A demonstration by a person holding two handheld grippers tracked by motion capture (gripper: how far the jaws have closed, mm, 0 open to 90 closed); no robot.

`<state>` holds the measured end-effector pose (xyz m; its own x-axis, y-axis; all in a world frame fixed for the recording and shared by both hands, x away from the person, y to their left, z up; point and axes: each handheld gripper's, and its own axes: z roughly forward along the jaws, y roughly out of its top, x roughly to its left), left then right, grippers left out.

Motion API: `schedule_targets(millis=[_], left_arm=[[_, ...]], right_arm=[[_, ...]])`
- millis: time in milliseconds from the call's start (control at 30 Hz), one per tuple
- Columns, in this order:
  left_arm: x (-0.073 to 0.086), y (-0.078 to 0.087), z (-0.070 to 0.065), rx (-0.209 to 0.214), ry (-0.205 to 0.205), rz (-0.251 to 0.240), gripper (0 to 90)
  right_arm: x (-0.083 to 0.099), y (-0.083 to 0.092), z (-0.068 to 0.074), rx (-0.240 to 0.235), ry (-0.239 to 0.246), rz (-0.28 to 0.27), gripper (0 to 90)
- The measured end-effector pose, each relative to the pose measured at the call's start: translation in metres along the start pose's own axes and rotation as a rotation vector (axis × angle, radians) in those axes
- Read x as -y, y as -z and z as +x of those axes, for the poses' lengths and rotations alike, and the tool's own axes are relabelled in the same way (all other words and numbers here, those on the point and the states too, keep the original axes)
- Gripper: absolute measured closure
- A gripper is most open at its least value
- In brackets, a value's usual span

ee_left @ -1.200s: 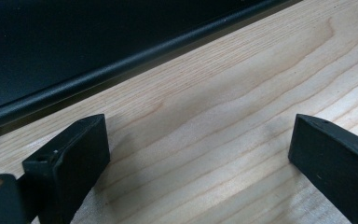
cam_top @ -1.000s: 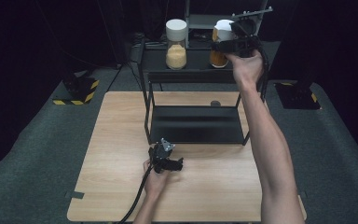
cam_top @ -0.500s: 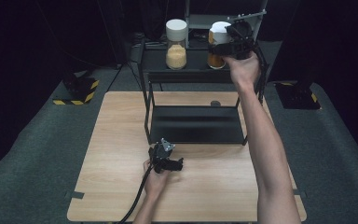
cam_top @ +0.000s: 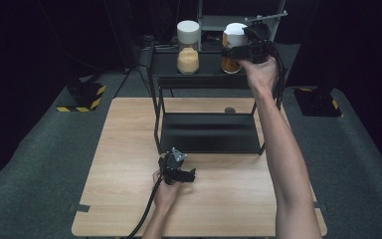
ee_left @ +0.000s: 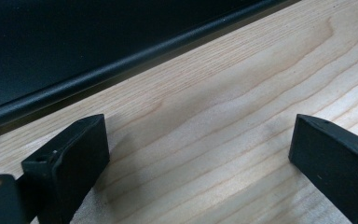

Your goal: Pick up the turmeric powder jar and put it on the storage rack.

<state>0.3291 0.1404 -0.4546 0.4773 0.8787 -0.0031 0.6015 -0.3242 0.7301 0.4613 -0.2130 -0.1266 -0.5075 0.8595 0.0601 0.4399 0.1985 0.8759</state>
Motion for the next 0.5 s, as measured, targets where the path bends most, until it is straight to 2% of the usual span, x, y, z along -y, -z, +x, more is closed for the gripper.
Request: schedule_targets(millis=[33, 167, 200, 367, 467, 500], left_arm=[[0.000, 0.000, 0.000, 0.000, 0.000, 0.000, 4.7], [0.000, 0.000, 0.000, 0.001, 0.000, 0.000, 4.7], [0.000, 0.000, 0.000, 0.001, 0.000, 0.000, 4.7], [0.000, 0.000, 0.000, 0.000, 0.000, 0.000, 4.7], [0.000, 0.000, 0.000, 0.000, 0.000, 0.001, 4.6], [0.000, 0.000, 0.000, 0.000, 0.000, 0.001, 4.6]], right_arm=[[0.001, 0.002, 0.000, -0.003, 0.000, -0.006, 12.6], [0.008, 0.006, -0.002, -0.013, -0.001, -0.028, 10.2], [0.013, 0.008, -0.007, -0.023, -0.010, -0.033, 7.5], [0.016, 0.016, -0.014, -0.028, -0.018, -0.029, 5.7], [0.029, 0.023, -0.019, -0.042, -0.019, -0.087, 5.6], [0.029, 0.023, -0.019, -0.042, -0.019, -0.087, 5.6]])
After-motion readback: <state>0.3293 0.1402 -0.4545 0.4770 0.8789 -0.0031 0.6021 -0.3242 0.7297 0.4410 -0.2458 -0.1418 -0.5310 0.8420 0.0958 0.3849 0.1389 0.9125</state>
